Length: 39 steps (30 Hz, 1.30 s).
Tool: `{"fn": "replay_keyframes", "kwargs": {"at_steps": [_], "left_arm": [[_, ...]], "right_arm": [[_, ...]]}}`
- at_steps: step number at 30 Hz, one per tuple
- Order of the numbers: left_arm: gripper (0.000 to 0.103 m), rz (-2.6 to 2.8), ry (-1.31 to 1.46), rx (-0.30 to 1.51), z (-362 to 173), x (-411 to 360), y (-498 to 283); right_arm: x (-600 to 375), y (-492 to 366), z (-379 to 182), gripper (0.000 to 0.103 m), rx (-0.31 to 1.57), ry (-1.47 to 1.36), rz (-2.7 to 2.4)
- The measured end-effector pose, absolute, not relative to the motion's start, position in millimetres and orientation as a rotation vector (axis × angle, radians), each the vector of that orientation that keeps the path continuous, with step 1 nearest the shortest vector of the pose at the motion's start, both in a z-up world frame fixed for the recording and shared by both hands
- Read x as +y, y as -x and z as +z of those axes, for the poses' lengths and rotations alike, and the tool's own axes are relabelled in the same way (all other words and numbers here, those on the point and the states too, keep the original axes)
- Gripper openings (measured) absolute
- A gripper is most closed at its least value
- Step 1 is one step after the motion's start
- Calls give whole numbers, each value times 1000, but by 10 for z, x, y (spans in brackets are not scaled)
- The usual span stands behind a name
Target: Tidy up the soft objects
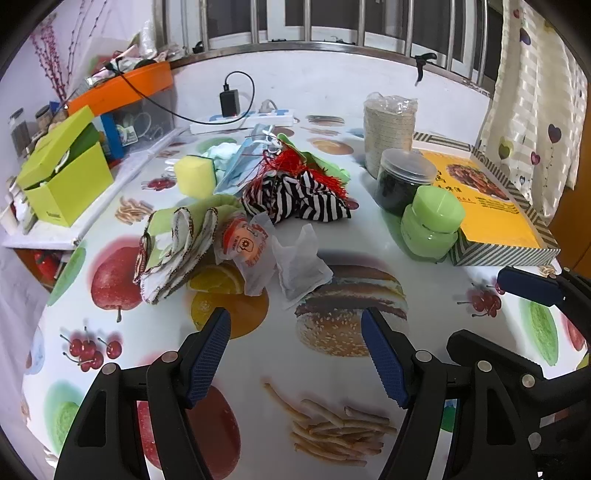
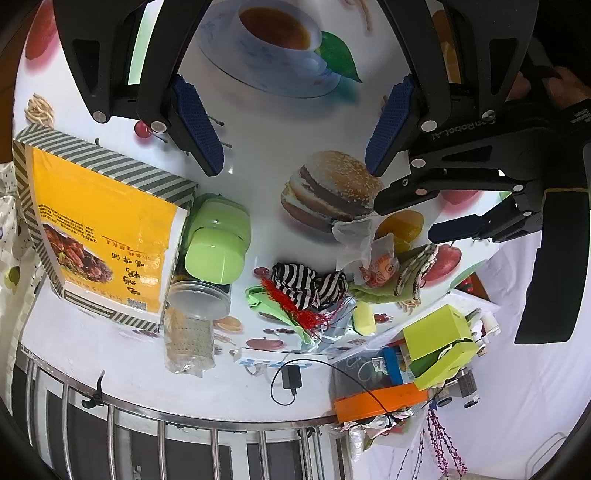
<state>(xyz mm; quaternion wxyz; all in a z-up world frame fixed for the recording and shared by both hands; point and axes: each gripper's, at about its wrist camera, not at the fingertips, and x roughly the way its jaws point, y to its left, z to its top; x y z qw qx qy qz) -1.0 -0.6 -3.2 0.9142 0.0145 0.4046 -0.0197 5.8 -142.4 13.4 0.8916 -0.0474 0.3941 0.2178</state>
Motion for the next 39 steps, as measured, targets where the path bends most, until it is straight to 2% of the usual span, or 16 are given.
{"fn": "replay_keyframes", "kwargs": {"at_steps": [39], "left_arm": [[74, -65, -10, 847, -35, 45, -7]], "right_arm": [[-1361, -103, 143, 80, 818, 108, 455]]}}
